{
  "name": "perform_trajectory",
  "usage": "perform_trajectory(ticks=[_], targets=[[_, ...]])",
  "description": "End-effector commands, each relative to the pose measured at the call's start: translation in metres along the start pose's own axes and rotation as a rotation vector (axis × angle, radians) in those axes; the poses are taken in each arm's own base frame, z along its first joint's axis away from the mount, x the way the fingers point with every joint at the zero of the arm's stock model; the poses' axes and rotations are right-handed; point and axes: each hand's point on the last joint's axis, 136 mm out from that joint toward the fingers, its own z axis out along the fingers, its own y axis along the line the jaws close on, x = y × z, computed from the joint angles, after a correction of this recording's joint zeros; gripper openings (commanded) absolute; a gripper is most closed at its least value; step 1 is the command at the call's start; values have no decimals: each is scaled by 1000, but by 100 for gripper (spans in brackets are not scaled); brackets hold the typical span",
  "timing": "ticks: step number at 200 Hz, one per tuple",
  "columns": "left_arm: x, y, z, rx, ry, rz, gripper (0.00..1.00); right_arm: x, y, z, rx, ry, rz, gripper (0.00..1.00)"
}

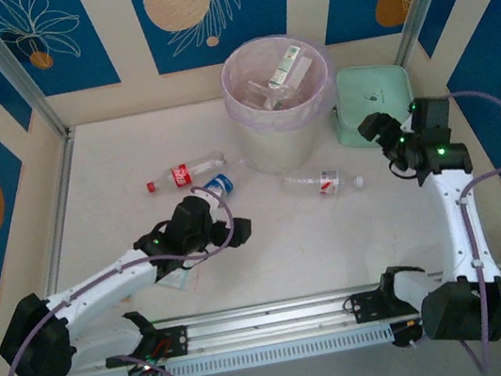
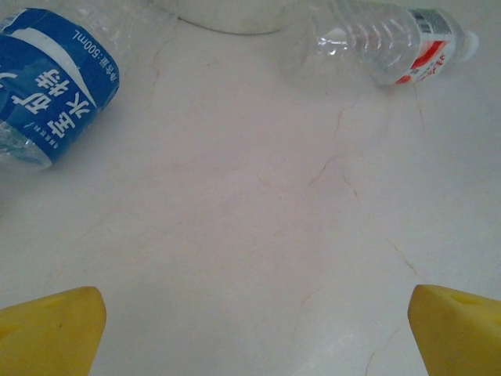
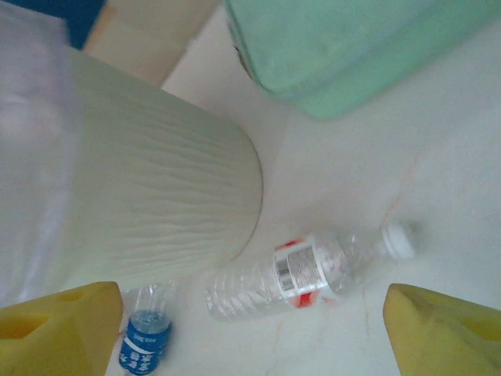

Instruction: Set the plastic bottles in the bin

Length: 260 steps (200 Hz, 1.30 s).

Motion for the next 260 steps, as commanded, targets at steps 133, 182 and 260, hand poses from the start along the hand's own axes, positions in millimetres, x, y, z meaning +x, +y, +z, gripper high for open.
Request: perform_trajectory(ticks=[133,182,260], targets=[[4,6,-14,15,-52,-61,98,101,-67,152,225,226,558,100],[6,11,-17,0,-65,-61,99,108,-75,166,265,245,575,94],[0,7,-13,5,-61,-47,99,90,-76,143,234,194,570,63]])
